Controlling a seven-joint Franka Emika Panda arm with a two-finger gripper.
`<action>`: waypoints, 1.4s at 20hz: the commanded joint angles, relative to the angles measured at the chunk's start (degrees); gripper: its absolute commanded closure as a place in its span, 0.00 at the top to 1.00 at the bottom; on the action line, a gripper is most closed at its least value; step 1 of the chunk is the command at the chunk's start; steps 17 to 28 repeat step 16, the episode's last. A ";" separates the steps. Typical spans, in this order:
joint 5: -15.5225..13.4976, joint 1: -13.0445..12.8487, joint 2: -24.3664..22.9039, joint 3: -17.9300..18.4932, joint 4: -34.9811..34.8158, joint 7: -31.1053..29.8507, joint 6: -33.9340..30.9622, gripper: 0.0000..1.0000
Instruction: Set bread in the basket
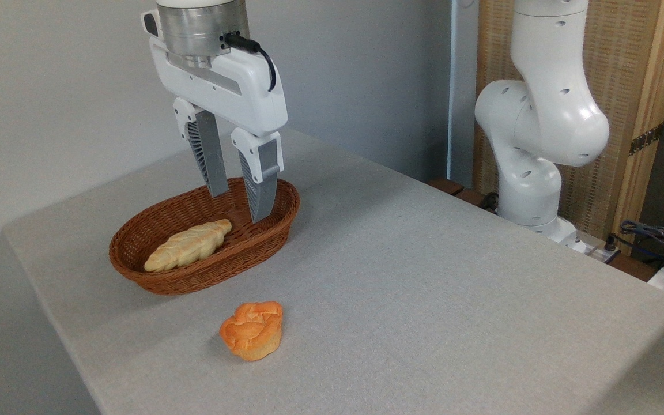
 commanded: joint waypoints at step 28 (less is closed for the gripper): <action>-1.29 3.42 -0.19 -2.43 1.29 0.44 -1.16 1.00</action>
